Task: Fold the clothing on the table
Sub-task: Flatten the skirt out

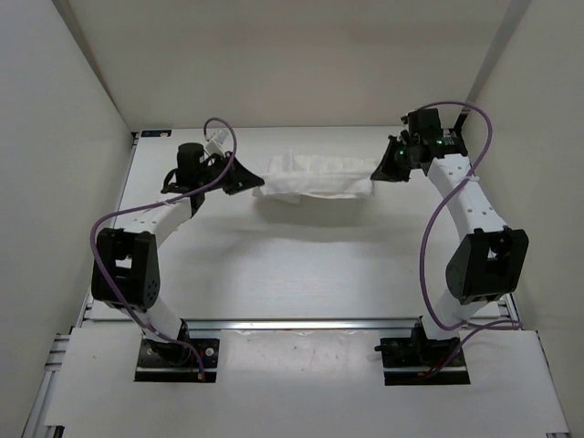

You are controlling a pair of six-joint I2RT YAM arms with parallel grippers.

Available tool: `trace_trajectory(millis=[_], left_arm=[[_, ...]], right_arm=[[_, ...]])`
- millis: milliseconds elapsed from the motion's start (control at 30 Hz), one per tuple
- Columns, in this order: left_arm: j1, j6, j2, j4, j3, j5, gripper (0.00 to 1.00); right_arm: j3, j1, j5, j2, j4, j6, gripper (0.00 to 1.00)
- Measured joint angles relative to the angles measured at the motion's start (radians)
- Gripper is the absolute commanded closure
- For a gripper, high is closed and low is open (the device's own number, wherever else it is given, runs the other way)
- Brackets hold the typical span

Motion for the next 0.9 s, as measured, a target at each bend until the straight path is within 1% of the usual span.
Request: trace_trajectory(millis=[100,167,233,300,400,433,467,533,567,600,700,767,833,900], left_arm=[[0.009,0.006,0.013,0.007,0.069,0.005,1.00],[0.009,0.016,-0.008,0.011,0.047,0.008,1.00],[0.012,0.011,-0.056,0.042,-0.051,0.032,1.00],[0.022,-0.016,-0.125,0.065,-0.174,0.072,1.00],[0.059,-0.108,-0.251,0.130,-0.329,0.162,1.00],[0.068,-0.163,-0.291,0.185,-0.364,0.195,1.00],[0.077,-0.239,-0.336,0.285,-0.397,0.231,1.00],[0.085,-0.395,-0.409,0.496,-0.447,0.282,1.00],[0.091,-0.482,-0.450,0.623,-0.472,0.307,1.00],[0.097,-0.550,-0.488,0.715,-0.485,0.333,1.00],[0.119,-0.692,-0.588,0.887,-0.491,0.388,1.00],[0.124,-0.742,-0.617,0.948,-0.496,0.402,1.00],[0.126,-0.731,-0.621,0.924,-0.497,0.409,1.00],[0.132,-0.658,-0.601,0.801,-0.497,0.405,1.00]], right_arm=[[0.046,0.002,0.008,-0.002,0.045,-0.014,1.00],[0.029,0.008,0.008,-0.004,0.052,-0.023,1.00],[-0.050,0.036,0.025,-0.031,0.069,-0.038,1.00],[-0.190,0.086,0.058,-0.103,0.073,-0.059,1.00],[-0.380,0.188,0.101,-0.294,0.075,-0.074,1.00],[-0.418,0.224,0.114,-0.372,0.076,-0.078,1.00],[-0.448,0.266,0.134,-0.472,0.077,-0.082,1.00],[-0.453,0.321,0.165,-0.642,0.098,-0.090,1.00],[-0.451,0.336,0.176,-0.723,0.119,-0.093,1.00],[-0.447,0.345,0.182,-0.789,0.138,-0.096,1.00],[-0.422,0.322,0.177,-0.925,0.187,-0.096,1.00],[-0.414,0.281,0.142,-0.933,0.222,-0.096,1.00],[-0.415,0.230,0.088,-0.895,0.247,-0.093,1.00],[-0.423,0.143,-0.003,-0.814,0.273,-0.079,1.00]])
